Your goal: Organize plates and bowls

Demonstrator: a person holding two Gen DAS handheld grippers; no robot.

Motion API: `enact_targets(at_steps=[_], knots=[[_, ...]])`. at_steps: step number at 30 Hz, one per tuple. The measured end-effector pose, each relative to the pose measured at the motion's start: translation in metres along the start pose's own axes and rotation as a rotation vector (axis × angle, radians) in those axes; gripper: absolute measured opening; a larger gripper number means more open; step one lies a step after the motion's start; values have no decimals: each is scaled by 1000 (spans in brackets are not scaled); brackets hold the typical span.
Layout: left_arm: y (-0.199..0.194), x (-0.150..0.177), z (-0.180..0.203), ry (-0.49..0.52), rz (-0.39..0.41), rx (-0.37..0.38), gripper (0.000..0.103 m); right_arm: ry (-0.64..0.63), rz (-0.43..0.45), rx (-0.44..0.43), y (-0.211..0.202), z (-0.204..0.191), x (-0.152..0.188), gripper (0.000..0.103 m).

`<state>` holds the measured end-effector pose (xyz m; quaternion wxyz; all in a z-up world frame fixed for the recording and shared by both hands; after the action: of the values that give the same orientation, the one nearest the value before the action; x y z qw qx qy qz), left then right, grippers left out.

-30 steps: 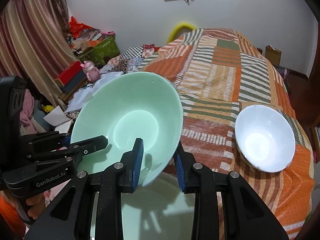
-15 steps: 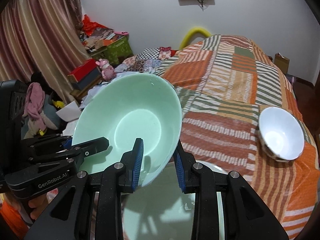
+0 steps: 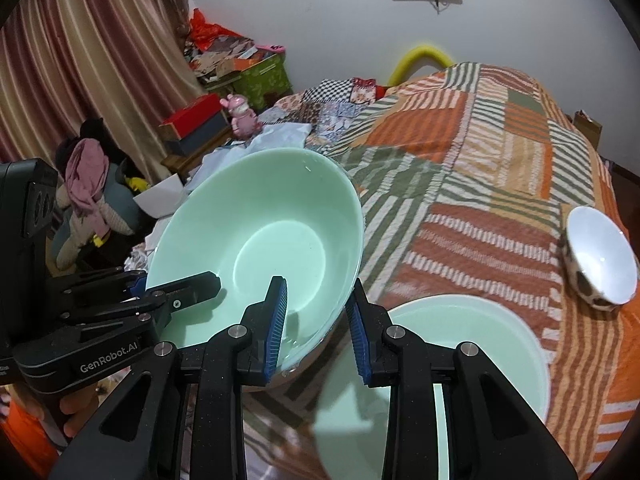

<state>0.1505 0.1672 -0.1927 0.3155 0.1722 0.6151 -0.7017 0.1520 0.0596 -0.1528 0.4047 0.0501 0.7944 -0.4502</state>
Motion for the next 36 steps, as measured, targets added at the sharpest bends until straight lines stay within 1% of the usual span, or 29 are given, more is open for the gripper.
enact_targets(at_steps=[5, 9, 15, 21, 26, 29, 36], knots=[[0, 13, -18, -27, -14, -15, 23, -5, -31, -16, 12, -12, 10, 27], [7, 26, -29, -56, -39, -15, 23, -8, -63, -21, 22, -17, 18, 28], [16, 38, -37, -80, -72, -14, 23, 7, -103, -27, 32, -22, 32, 27], [24, 46, -44, -95, -87, -16, 23, 23, -139, -36, 42, -22, 42, 27], [29, 50, -48, -114, -86, -19, 23, 40, -152, -43, 47, -23, 47, 28], [30, 49, -48, -108, -79, -28, 23, 37, -156, -51, 48, -24, 47, 28], [34, 48, -52, -113, -83, -38, 23, 33, -150, -63, 39, -24, 44, 28]])
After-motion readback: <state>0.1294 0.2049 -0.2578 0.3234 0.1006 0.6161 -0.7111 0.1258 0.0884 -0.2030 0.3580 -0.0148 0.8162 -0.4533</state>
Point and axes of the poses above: each gripper's, at about its wrist camera, not at the fingertips, and y roughly the way its jaws point, z to its right, x to its underside, the point moved 8 cm from there along y, roughly the way its jaws point, and after that the axes turned 5 degrees about z, right-handed, at the moved point
